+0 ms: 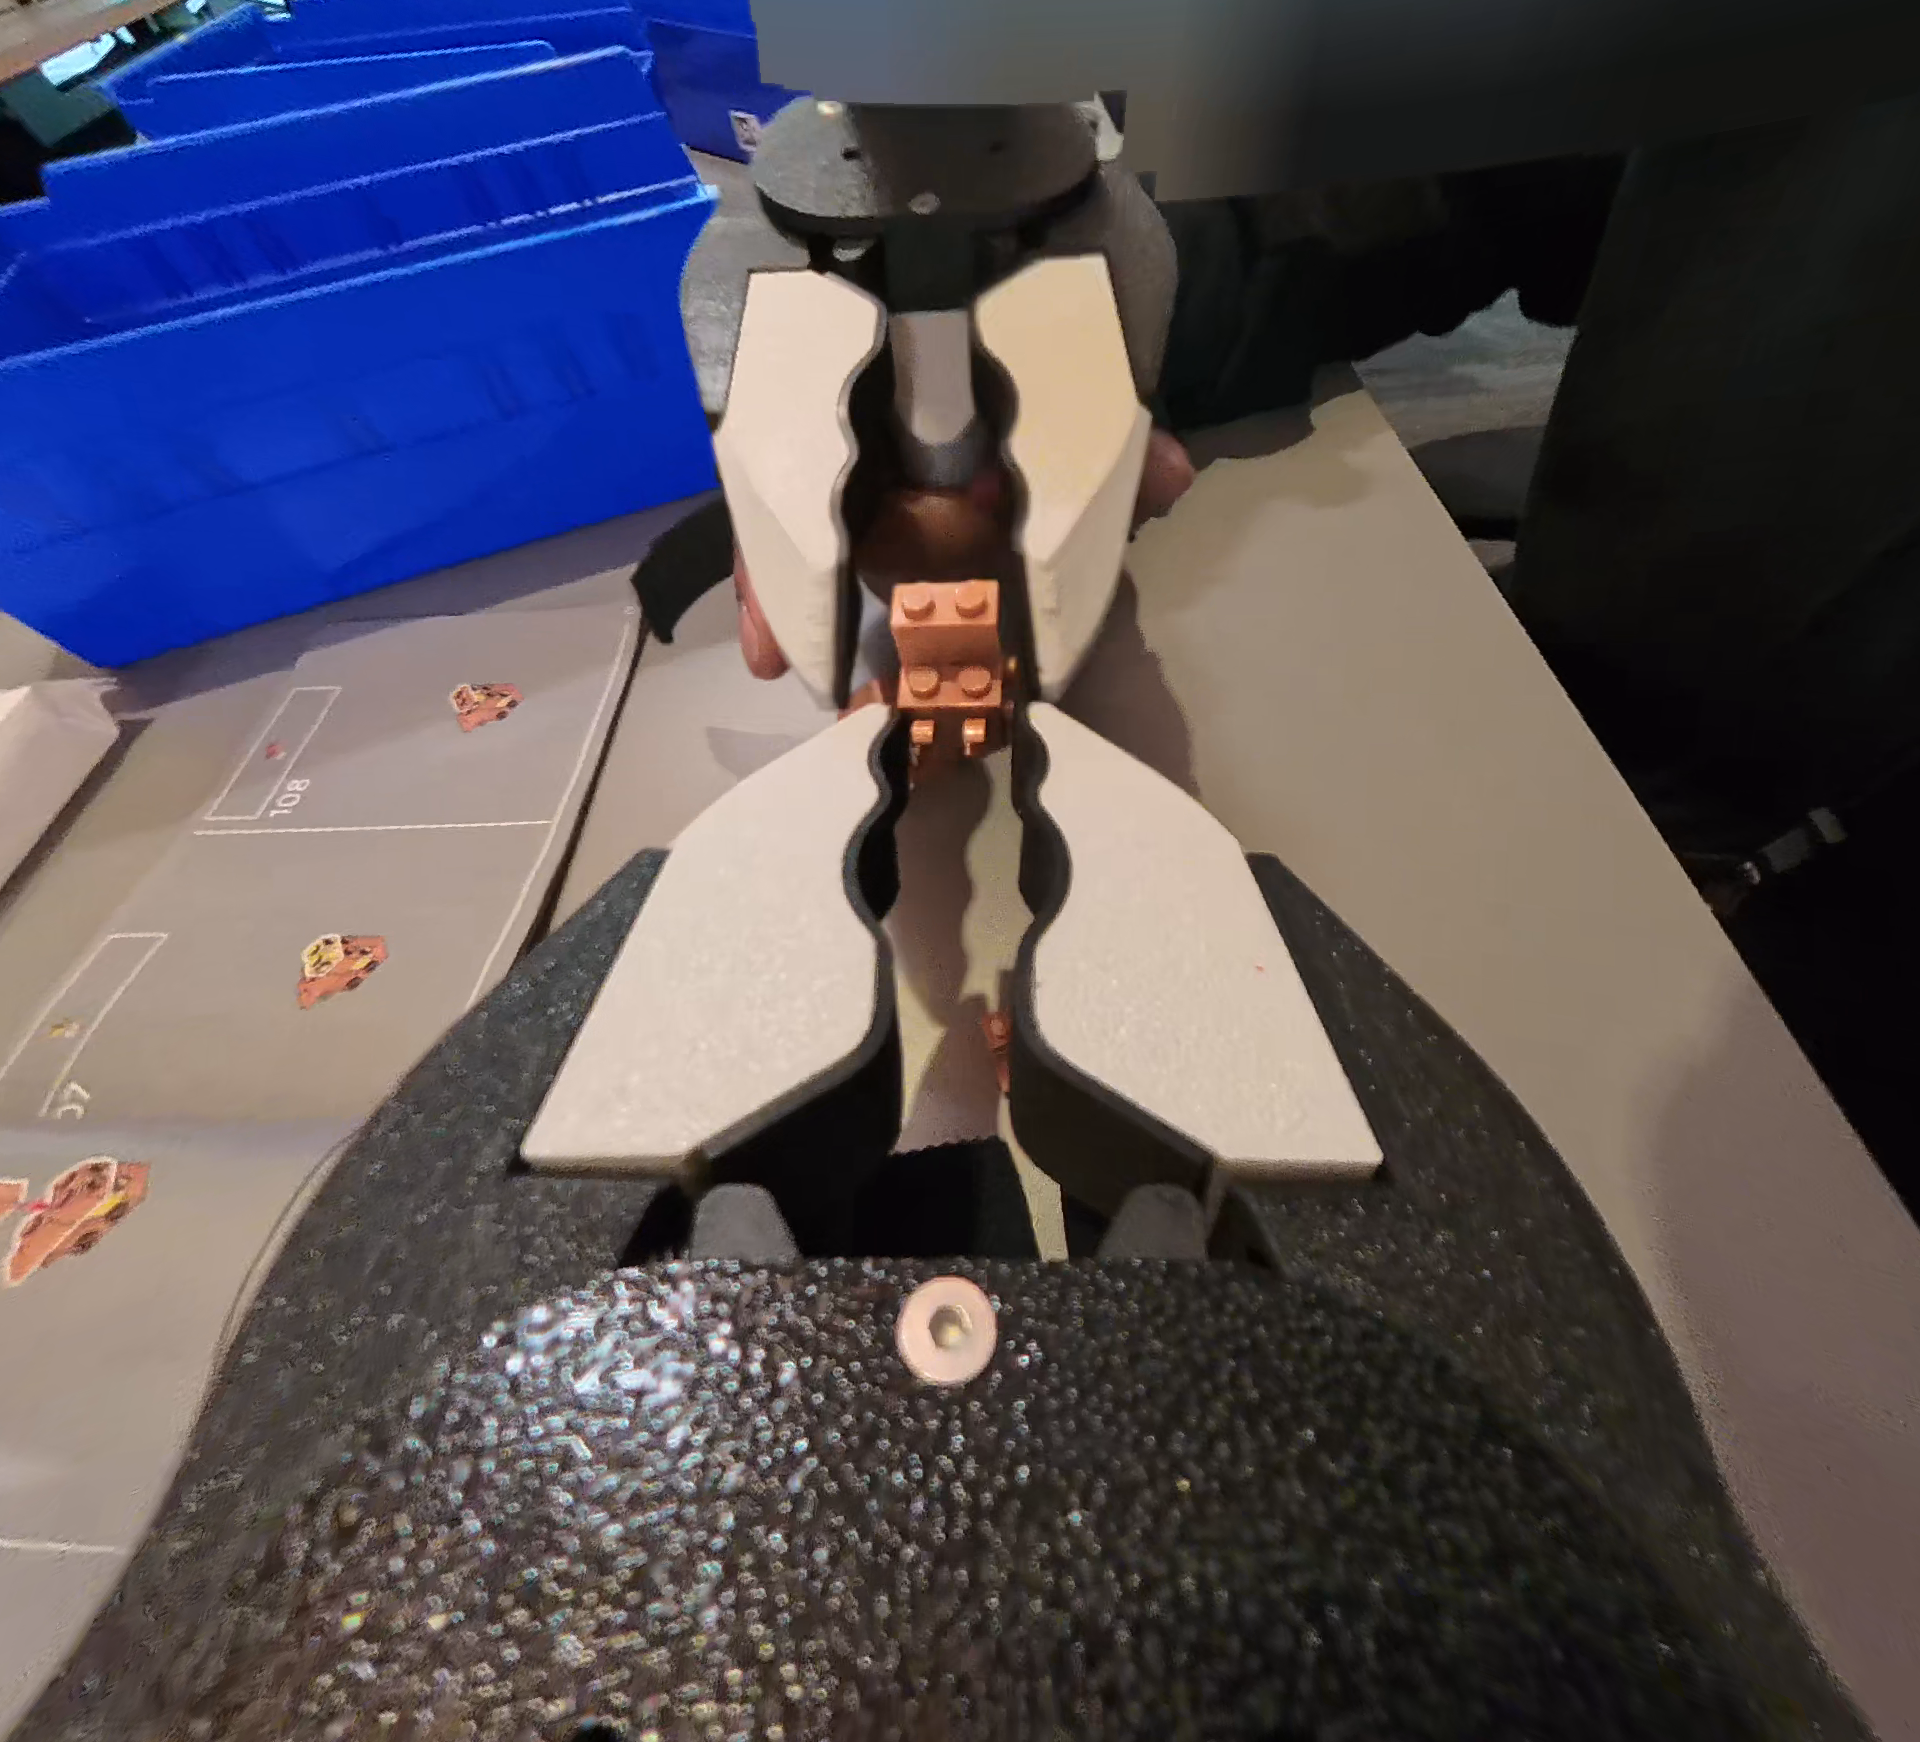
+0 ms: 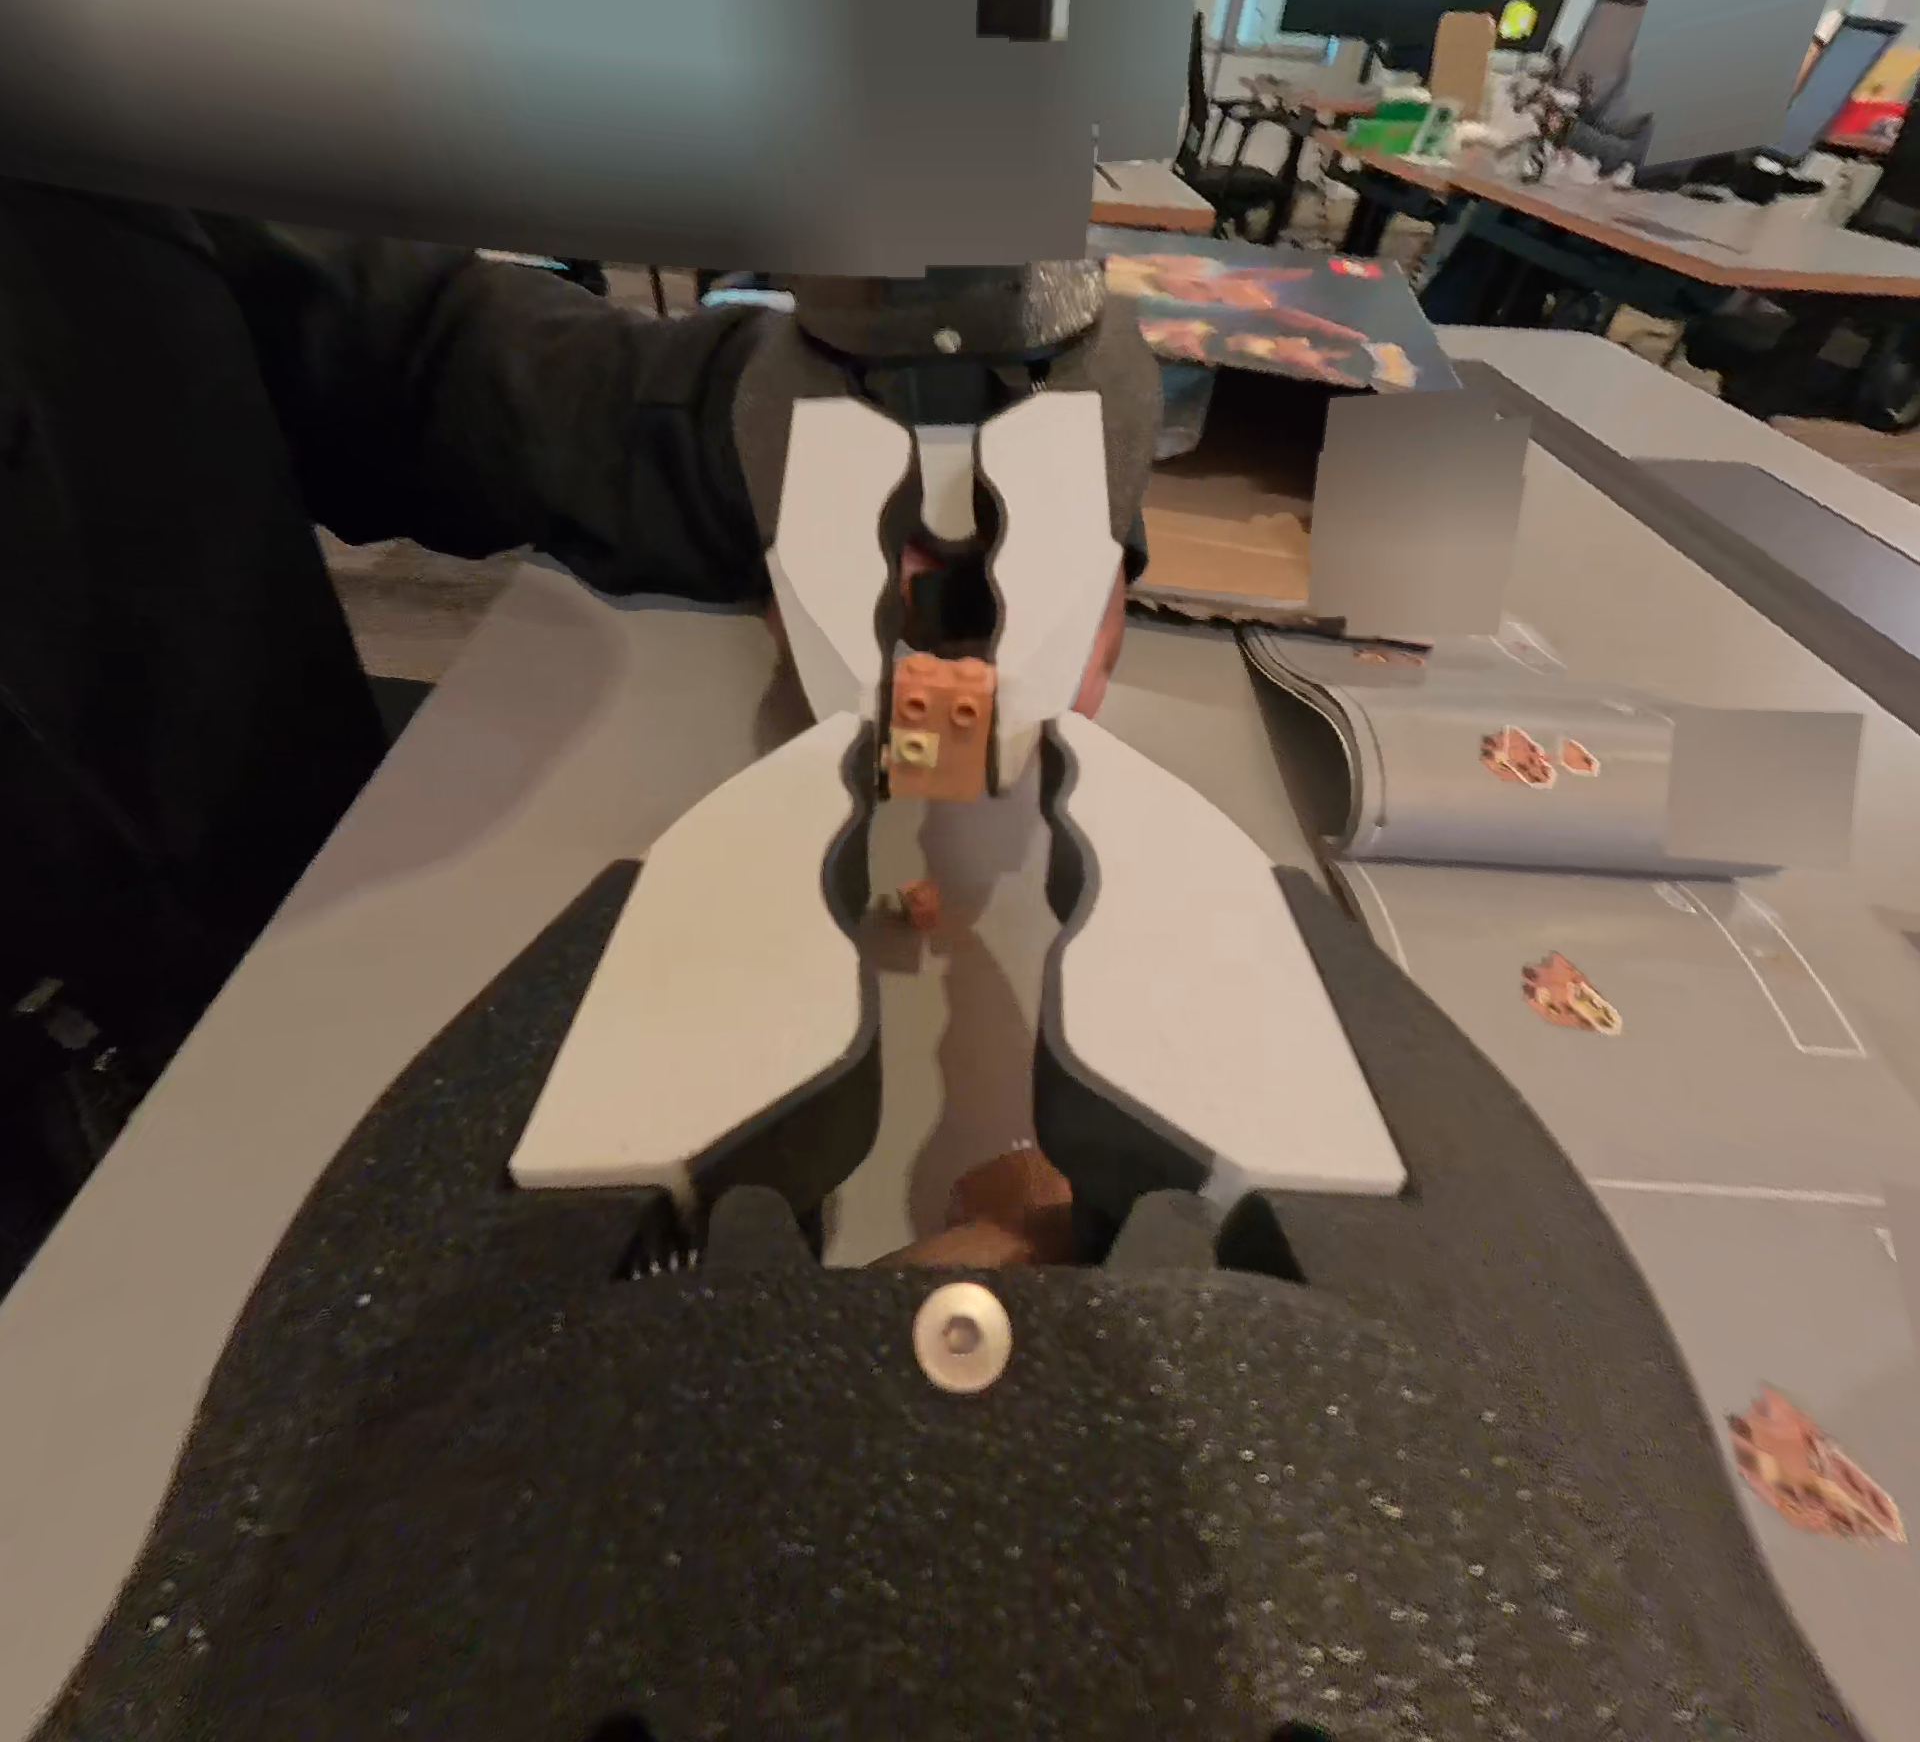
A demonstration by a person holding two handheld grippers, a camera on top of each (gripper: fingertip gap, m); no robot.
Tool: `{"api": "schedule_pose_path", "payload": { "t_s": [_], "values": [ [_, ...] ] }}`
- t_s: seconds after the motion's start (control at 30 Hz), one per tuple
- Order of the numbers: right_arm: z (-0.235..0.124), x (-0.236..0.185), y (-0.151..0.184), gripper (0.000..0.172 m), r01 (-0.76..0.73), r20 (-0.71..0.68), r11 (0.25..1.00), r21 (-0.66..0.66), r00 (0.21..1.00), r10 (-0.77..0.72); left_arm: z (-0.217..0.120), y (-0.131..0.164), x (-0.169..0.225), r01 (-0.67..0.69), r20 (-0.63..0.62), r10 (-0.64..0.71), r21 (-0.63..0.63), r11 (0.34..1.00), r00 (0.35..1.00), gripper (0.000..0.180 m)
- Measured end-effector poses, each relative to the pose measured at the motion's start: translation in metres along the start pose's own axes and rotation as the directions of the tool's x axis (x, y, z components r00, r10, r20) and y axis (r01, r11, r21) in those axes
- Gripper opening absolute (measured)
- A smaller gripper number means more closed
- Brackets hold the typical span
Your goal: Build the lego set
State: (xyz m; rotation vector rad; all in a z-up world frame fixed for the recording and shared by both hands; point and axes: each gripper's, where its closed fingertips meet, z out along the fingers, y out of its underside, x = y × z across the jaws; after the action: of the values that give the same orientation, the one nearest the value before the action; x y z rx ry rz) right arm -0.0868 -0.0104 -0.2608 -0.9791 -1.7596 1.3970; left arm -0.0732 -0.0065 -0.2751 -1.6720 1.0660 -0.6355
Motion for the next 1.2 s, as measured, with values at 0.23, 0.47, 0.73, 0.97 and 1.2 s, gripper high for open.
{"api": "schedule_pose_path", "payload": {
  "t_s": [0.23, 0.47, 0.73, 0.97, 1.2],
  "values": [
    [0.001, 0.006, 0.004, 0.035, -0.02, -0.061, 0.999, -0.037, 0.998, 0.018, -0.004, 0.002, -0.01, 0.031, 0.052, -0.029, -0.024, 0.999, 0.998, 0.018],
    [0.002, 0.007, 0.004, 0.023, -0.04, -0.074, 0.998, -0.039, 0.997, 0.037, -0.001, 0.009, -0.012, 0.001, 0.09, 0.008, -0.097, 0.995, 0.996, 0.018],
    [0.005, 0.011, 0.01, 0.017, -0.032, -0.113, 0.997, -0.063, 0.993, 0.025, 0.0, 0.015, -0.014, 0.0, 0.113, 0.017, -0.156, 0.988, 0.993, 0.018],
    [0.001, 0.017, 0.008, 0.016, -0.026, -0.14, 0.998, -0.052, 0.99, 0.019, -0.013, 0.027, -0.016, 0.051, 0.104, -0.029, -0.218, 0.975, 0.994, 0.022],
    [-0.001, 0.016, 0.011, 0.016, -0.053, -0.16, 0.996, -0.068, 0.986, 0.042, -0.013, 0.076, 0.004, 0.097, 0.015, -0.102, -0.467, 0.879, 0.995, 0.031]
  ]
}}
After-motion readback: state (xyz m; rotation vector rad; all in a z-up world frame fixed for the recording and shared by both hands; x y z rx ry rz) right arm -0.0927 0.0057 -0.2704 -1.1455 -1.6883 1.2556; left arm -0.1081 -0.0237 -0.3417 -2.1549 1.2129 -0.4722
